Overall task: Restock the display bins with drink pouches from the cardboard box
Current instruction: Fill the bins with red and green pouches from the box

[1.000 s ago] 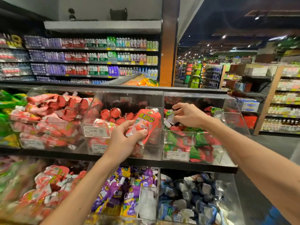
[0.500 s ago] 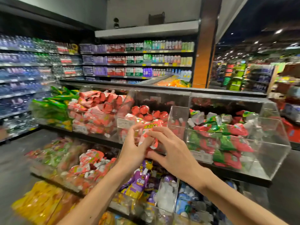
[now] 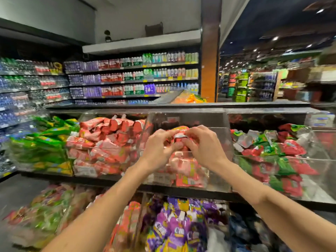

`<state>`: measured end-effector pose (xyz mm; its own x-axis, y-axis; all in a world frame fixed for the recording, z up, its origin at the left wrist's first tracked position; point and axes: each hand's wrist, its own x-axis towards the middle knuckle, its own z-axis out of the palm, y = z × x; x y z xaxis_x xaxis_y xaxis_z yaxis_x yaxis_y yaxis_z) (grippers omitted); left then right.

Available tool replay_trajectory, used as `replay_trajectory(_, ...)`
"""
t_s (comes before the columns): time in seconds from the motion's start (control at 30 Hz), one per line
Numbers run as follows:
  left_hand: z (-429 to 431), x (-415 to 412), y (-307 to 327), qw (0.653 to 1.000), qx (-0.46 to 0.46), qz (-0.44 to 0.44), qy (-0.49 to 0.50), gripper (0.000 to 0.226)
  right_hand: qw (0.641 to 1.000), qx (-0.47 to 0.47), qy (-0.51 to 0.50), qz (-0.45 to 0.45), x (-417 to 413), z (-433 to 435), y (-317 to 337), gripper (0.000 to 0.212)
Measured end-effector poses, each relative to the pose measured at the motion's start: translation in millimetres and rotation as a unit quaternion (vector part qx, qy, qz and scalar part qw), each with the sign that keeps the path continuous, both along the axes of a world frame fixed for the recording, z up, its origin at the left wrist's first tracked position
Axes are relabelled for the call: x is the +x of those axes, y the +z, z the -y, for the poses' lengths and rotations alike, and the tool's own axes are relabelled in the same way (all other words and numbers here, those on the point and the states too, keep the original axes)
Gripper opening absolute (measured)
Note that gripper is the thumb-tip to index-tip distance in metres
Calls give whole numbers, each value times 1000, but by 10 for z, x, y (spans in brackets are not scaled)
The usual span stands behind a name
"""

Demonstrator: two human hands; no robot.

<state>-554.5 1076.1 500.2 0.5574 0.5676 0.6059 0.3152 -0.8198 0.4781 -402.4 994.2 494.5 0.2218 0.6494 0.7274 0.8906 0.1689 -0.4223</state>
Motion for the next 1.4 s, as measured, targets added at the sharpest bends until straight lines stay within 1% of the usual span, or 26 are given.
replay_trajectory(0.1, -507, 203, 103, 997, 59, -49, 13, 45, 997, -42, -52, -30, 82, -458, 115, 19)
replay_trajectory(0.17, -781, 360, 136, 988, 94, -108, 56, 43, 991, -81, -94, -40, 164, -714, 131, 21)
replay_trajectory(0.27, -1015, 586, 104, 970, 125, -186, 93, 39, 979, -129, -144, -70, 276, -974, 87, 20)
replay_trajectory(0.37, -1169, 744, 18, 955, 152, -232, 104, 38, 967, -169, -183, -61, 334, -1152, 31, 20)
replay_trajectory(0.5, -1309, 820, -39, 956, 99, -256, 102, 42, 958, -186, -213, -41, 368, -1273, 10, 25)
replay_trajectory(0.63, -1335, 848, -49, 952, 110, -268, 100, 46, 954, -205, -219, -22, 344, -1283, 9, 26)
replay_trajectory(0.7, -1337, 818, -33, 954, 99, -267, 90, 48, 954, -215, -210, -16, 297, -1226, 42, 29)
replay_trajectory(0.73, -1335, 779, -25, 961, 85, -253, 77, 48, 956, -213, -203, -14, 261, -1178, 65, 31)
replay_trajectory(0.8, -1297, 668, 21, 980, 43, -191, 33, 44, 963, -196, -187, -7, 176, -1023, 132, 31)
replay_trajectory(0.87, -1133, 508, 97, 993, 11, -118, -14, 34, 971, -170, -170, -6, 61, -774, 200, 30)
replay_trajectory(0.93, -859, 323, 169, 996, -2, -66, -51, 23, 980, -133, -150, -9, -42, -422, 222, 29)
replay_trajectory(1.03, -337, 121, 226, 995, 10, -27, -99, 18, 990, -68, -121, -21, -126, 351, 155, 25)
replay_trajectory(1.13, 347, 131, 135, 989, 8, -5, -150, 13, 991, -31, -114, -56, -90, 1360, -139, 26)
replay_trajectory(1.2, 929, 253, -11, 983, -5, 0, -185, 11, 986, -3, -147, -83, -6, 2085, -456, 33)
replay_trajectory(1.27, 1595, 484, -247, 972, 36, -16, -232, 14, 974, 3, -205, -93, 96, 2867, -816, 38)
replay_trajectory(1.33, 2314, 792, -570, 951, 86, -41, -294, 20, 955, -17, -281, -97, 200, 3702, -1189, 39)
replay_trajectory(1.4, 3018, 1161, -978, 929, 110, -66, -346, 22, 924, -67, -361, -110, 278, 4534, -1555, 44)
